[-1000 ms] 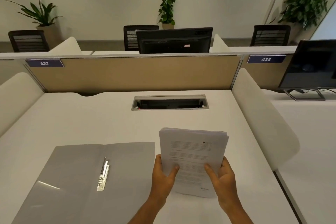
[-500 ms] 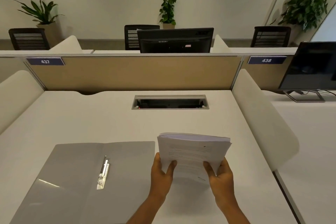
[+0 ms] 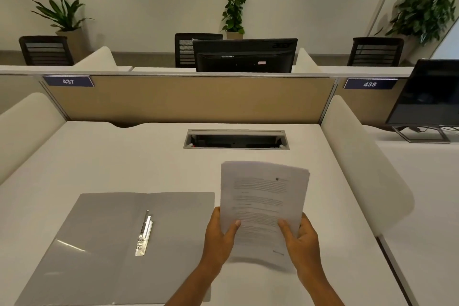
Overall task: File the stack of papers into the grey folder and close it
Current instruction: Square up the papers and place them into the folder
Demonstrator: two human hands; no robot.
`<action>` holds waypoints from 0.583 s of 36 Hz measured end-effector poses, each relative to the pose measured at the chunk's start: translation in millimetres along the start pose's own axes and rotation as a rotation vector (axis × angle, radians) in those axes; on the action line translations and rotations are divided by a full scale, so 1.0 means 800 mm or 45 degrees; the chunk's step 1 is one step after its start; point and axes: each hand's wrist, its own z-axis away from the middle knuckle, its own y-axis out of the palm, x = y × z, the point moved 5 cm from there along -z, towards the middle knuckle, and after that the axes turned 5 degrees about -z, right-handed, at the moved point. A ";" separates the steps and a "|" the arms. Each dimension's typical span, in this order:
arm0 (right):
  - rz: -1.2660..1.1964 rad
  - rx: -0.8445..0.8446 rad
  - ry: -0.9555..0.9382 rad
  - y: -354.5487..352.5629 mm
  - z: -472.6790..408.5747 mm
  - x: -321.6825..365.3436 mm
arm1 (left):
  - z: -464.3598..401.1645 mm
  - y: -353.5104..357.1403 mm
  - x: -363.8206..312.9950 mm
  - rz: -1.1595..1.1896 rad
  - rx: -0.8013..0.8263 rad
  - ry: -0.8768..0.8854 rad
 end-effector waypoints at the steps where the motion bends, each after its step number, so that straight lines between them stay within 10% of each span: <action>1: 0.034 0.019 0.004 0.002 -0.001 0.000 | -0.001 -0.004 0.002 -0.021 0.007 -0.005; 21: 0.060 0.252 0.423 0.109 0.041 -0.060 | 0.022 -0.135 0.086 -0.270 0.012 -0.329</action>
